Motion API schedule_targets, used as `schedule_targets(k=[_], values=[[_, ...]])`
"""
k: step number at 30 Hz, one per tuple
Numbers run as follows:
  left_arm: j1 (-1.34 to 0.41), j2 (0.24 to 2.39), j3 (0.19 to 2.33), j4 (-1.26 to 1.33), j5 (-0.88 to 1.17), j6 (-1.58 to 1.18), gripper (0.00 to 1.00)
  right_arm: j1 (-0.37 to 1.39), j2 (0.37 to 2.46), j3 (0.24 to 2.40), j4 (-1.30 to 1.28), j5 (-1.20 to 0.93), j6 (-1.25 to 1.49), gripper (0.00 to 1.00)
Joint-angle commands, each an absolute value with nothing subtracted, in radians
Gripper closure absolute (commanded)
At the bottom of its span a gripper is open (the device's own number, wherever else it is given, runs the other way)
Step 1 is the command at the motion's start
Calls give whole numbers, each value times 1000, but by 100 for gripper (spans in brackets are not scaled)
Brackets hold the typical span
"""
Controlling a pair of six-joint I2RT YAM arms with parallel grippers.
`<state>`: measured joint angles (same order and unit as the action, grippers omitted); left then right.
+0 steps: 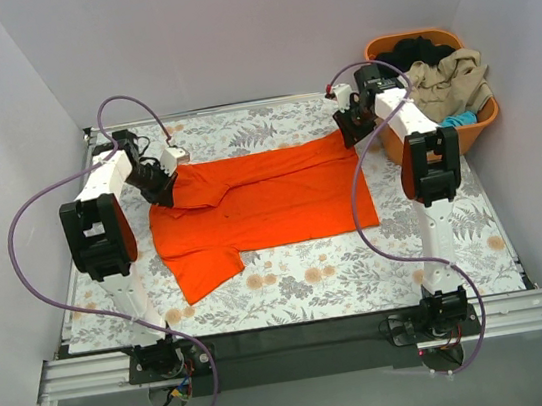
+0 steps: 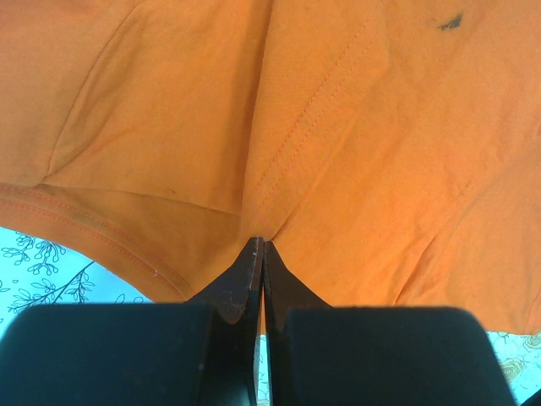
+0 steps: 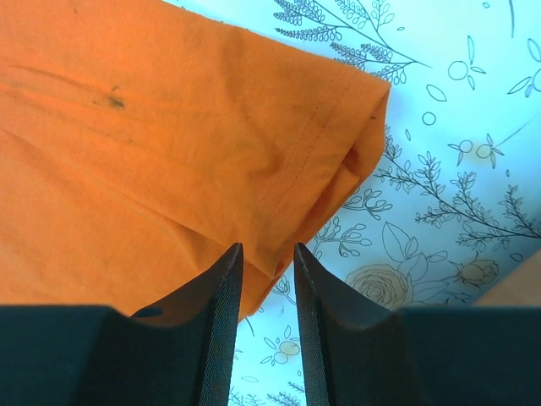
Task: Fold and stack the t-shirts
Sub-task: Fold the tshirt
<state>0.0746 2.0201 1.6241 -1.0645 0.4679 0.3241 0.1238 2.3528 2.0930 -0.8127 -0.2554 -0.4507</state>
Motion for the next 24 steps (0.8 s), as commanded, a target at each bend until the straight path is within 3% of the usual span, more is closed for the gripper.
schedule_targets(k=[1, 8, 11, 12, 18, 24], values=[[69, 2006, 1626, -1054, 469, 324, 100, 118, 2375, 2109, -827, -250, -453, 67], [69, 2010, 1624, -1054, 468, 324, 100, 118, 2407, 2103, -842, -242, -460, 75], [68, 2010, 1623, -1051, 466, 322, 100, 120, 2398, 2109, -845, -242, -465, 96], [69, 2010, 1624, -1051, 465, 321, 100, 117, 2390, 2118, -844, -244, -465, 99], [71, 2006, 1680, -1078, 471, 310, 100, 117, 2326, 2184, -848, -239, -466, 99], [83, 1993, 1742, -1123, 463, 328, 100, 117, 2267, 2119, -873, -252, -477, 99]])
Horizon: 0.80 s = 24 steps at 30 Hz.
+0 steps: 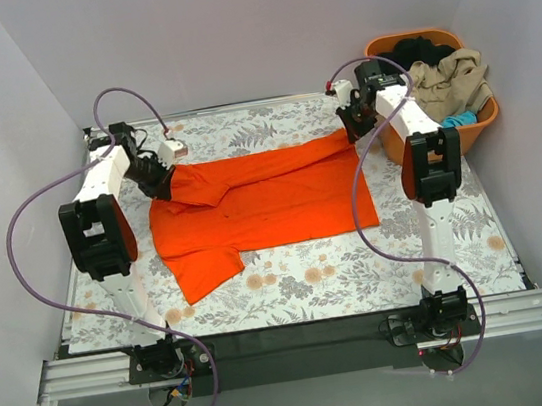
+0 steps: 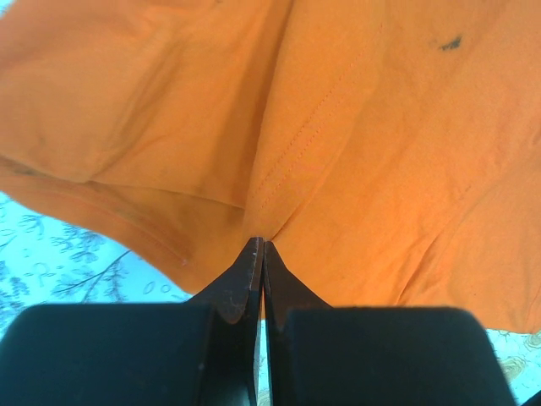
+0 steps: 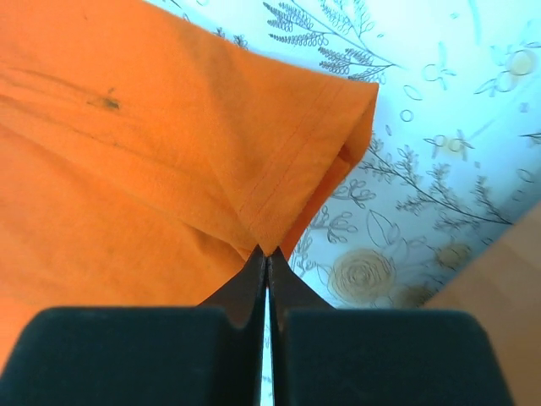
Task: Fold and stack the t-shirts
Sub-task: Fold the tshirt
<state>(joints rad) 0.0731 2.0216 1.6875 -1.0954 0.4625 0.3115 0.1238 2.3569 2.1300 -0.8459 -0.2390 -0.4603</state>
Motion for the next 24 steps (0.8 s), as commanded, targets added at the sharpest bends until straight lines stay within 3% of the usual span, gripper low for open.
schedule_targets(k=[1, 18, 19, 20, 21, 24], values=[[84, 1993, 1749, -1132, 460, 333, 100, 117, 2261, 2102, -871, -250, -482, 99], [124, 2000, 1678, -1167, 451, 379, 100, 118, 2267, 1934, -881, -262, -531, 97], [123, 2003, 1669, -1140, 445, 355, 99, 117, 2270, 1934, -882, -255, -532, 86], [121, 2005, 1661, -1128, 449, 345, 84, 118, 2275, 1940, -882, -244, -532, 69], [121, 2011, 1660, -1121, 451, 335, 76, 118, 2278, 1950, -881, -239, -529, 55], [120, 2028, 1701, -1133, 483, 296, 67, 118, 2284, 2019, -902, -235, -519, 42]])
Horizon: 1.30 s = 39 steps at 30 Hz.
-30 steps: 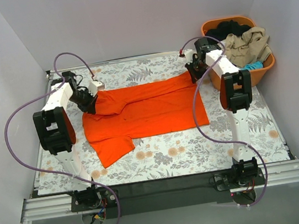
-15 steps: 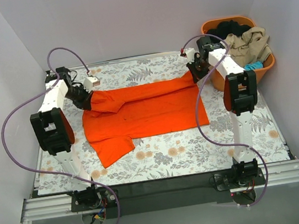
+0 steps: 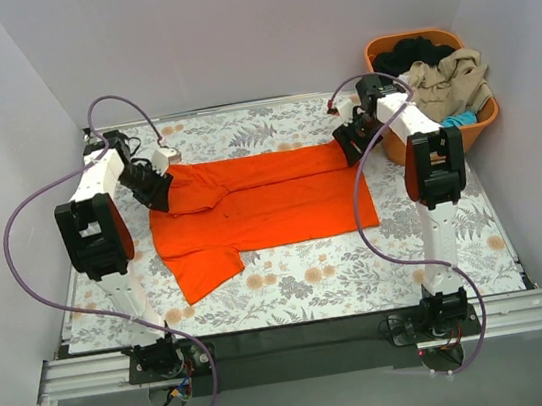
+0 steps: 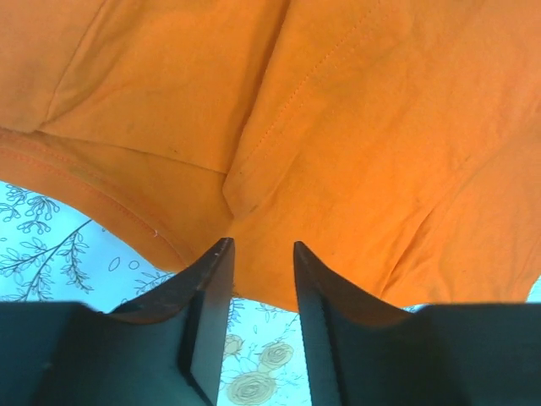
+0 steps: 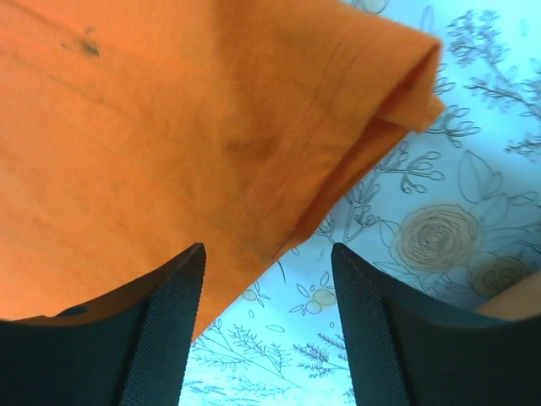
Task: Fold and stack the t-shirts
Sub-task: Fold the tshirt
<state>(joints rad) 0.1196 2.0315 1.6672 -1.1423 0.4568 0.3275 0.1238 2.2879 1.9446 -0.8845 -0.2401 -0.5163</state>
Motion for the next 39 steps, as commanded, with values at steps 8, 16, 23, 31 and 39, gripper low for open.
schedule_targets(k=[8, 16, 23, 31, 39], values=[[115, 2086, 1834, -956, 569, 3, 70, 138, 2241, 2081, -905, -298, -477, 54], [58, 2315, 1974, -833, 554, -317, 78, 183, 2443, 2266, -876, -284, -439, 74], [58, 2401, 1973, -732, 459, -402, 80, 183, 2528, 2289, -802, -261, -425, 72], [106, 2580, 2241, -713, 420, -555, 64, 183, 2557, 2358, -614, -69, -407, 44], [120, 2152, 2085, -883, 709, -277, 50, 189, 2076, 1952, -613, -299, -544, 2]])
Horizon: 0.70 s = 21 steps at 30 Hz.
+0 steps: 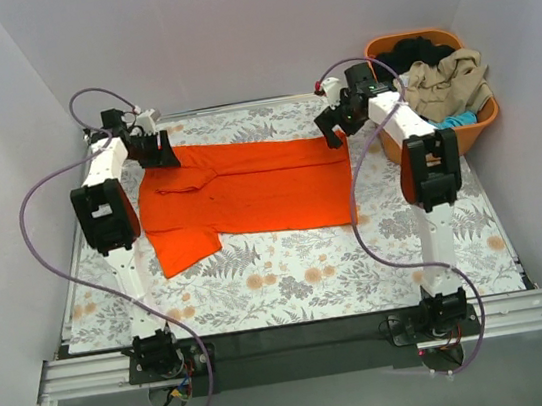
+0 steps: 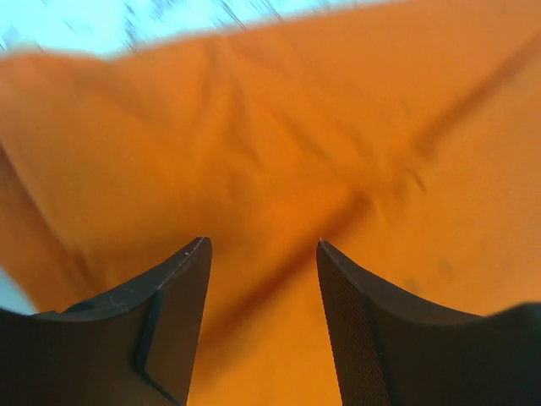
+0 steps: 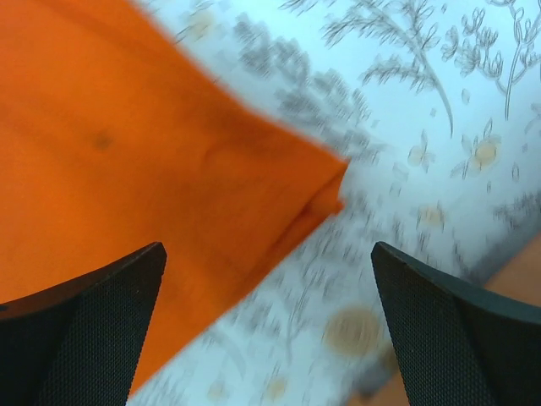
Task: Fold and stack the t-shirts
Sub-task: Fold the tshirt
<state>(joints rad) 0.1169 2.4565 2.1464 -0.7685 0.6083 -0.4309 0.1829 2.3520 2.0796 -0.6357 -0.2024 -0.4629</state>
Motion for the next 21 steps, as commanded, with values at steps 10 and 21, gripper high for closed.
schedule_targets(k=[10, 21], values=[[152, 1545, 1318, -1131, 526, 356, 55, 360, 1741, 1399, -700, -195, -729, 39], [135, 1388, 948, -977, 342, 425, 56, 454, 1761, 1213, -609, -81, -719, 37]])
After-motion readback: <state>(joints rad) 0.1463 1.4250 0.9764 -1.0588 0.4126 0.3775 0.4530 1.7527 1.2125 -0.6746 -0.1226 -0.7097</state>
